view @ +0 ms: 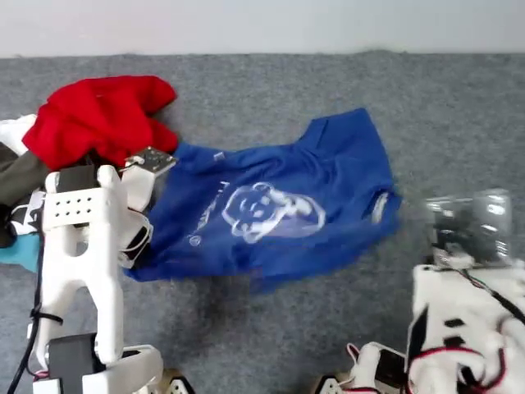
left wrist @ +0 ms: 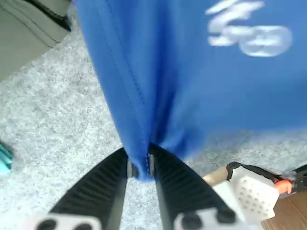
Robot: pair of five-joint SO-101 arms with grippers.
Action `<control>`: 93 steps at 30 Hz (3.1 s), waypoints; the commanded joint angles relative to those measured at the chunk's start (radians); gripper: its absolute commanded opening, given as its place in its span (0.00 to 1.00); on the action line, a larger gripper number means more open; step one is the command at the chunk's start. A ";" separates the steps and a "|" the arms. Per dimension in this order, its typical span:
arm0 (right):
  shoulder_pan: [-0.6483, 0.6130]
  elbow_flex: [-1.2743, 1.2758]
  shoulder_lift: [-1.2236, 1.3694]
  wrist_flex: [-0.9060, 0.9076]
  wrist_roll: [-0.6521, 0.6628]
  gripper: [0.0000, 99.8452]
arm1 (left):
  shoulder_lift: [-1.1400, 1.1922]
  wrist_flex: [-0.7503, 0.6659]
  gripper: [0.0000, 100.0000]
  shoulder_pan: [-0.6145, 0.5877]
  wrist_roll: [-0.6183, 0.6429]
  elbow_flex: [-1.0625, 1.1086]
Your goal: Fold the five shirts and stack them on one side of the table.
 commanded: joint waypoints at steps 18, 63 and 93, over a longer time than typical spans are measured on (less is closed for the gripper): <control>-0.295 0.634 -0.065 0.024 0.025 0.01 | 0.026 -0.038 0.01 0.002 -0.164 0.004; -1.395 0.631 1.018 -0.344 0.043 0.16 | 0.537 -0.238 0.03 0.003 -0.075 -0.002; -1.330 0.520 1.247 -0.315 0.048 0.01 | 0.528 -0.229 0.03 0.003 -0.075 -0.010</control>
